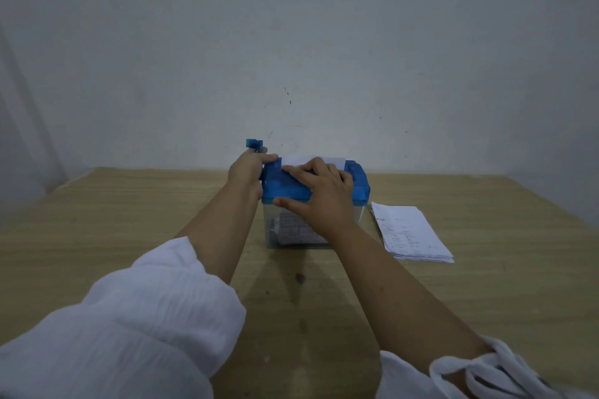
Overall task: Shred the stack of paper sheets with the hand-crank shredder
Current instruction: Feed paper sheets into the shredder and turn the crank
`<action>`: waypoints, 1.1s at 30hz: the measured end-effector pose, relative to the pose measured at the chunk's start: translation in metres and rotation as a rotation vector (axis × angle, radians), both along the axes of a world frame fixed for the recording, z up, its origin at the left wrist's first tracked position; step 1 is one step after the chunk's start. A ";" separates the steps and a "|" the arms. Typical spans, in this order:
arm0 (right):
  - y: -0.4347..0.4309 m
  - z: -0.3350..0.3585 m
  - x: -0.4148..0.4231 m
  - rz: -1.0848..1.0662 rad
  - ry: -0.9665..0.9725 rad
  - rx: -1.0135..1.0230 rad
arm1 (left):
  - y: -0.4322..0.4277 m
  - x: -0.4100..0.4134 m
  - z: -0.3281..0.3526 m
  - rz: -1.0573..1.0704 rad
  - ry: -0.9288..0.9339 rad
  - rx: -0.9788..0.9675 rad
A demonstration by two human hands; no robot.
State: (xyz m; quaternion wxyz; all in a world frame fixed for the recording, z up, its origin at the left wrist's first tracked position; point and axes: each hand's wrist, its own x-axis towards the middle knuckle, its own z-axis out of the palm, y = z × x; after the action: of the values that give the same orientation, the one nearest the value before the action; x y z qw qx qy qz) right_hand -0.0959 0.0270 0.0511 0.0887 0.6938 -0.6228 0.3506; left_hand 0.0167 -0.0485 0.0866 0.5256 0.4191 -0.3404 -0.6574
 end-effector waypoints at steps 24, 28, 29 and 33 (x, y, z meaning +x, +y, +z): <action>0.003 0.006 0.000 0.001 -0.026 0.055 | 0.054 0.016 -0.037 0.451 0.044 -0.265; 0.003 0.005 0.002 -0.002 -0.020 0.055 | 0.066 0.028 -0.071 0.409 -0.042 -0.158; 0.003 0.005 0.002 -0.002 -0.021 0.054 | 0.069 0.029 -0.075 0.397 -0.020 -0.134; 0.001 0.005 0.003 -0.015 -0.022 0.041 | 0.062 0.030 -0.074 0.313 0.048 -0.011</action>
State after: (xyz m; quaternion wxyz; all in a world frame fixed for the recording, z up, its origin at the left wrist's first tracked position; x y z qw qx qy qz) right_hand -0.0926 0.0280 0.0559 0.0701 0.6870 -0.6359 0.3445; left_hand 0.0462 0.0131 0.0123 0.6317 0.4485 -0.2618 -0.5755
